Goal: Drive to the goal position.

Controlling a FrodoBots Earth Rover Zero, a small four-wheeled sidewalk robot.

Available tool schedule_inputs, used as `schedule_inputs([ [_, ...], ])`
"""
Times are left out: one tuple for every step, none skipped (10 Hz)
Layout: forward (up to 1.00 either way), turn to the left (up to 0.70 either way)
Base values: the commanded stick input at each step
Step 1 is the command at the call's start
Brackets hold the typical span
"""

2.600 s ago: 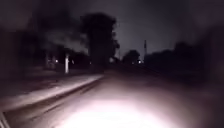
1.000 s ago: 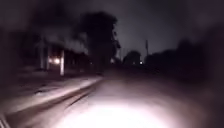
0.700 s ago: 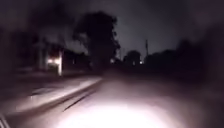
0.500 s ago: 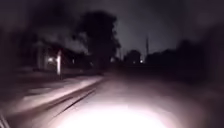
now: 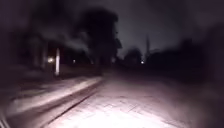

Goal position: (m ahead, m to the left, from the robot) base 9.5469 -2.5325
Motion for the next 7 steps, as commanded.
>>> schedule_inputs([
  [0.41,0.00],
  [0.70,0.00],
  [0.70,0.00],
  [0.70,0.00],
  [0.70,0.00],
  [0.70,0.00],
  [0.70,0.00],
])
